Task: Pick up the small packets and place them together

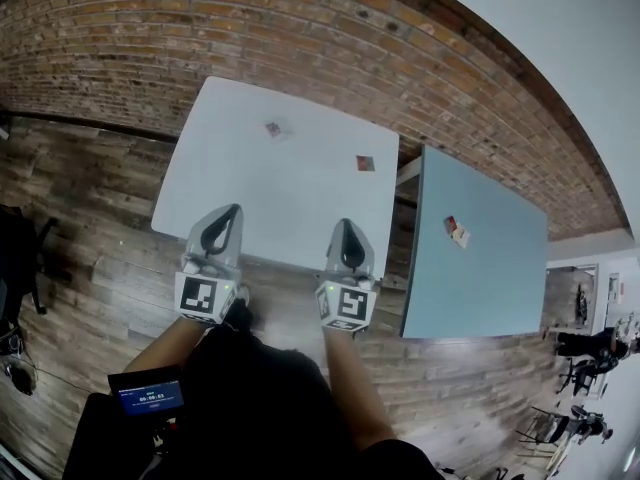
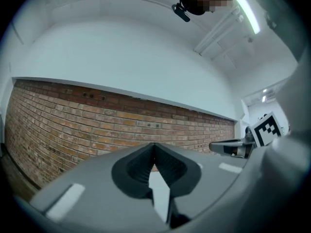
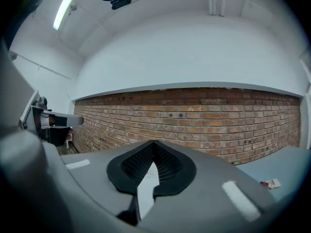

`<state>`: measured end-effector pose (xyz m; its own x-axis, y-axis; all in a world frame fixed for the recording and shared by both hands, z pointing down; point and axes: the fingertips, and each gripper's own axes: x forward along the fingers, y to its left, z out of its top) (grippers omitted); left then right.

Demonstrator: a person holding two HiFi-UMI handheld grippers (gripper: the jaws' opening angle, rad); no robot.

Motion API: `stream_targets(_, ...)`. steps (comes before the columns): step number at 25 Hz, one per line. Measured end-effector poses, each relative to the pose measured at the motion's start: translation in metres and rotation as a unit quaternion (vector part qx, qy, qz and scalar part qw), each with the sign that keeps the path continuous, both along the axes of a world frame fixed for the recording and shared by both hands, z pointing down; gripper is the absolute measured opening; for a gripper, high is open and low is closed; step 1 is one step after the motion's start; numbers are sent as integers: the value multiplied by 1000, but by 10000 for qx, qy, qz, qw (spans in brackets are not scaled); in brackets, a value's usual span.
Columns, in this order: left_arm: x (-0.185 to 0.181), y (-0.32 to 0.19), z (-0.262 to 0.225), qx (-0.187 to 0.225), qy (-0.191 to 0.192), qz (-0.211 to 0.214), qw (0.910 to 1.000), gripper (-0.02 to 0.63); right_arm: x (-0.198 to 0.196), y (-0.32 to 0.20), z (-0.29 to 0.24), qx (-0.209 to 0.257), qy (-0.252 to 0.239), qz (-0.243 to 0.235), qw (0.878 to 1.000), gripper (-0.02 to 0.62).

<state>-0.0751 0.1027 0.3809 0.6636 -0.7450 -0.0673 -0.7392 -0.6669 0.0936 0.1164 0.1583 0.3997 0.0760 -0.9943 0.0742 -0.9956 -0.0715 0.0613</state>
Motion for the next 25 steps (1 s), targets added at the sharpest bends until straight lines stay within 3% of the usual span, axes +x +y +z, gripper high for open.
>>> stream_targets(12, 17, -46, 25, -298, -66, 155, 9994, 0, -10, -48, 13, -260, 63, -145, 9995, 3)
stream_targets(25, 71, -99, 34, -289, -523, -28, 9982, 0, 54, -102, 34, -357, -262, -399, 9982, 3)
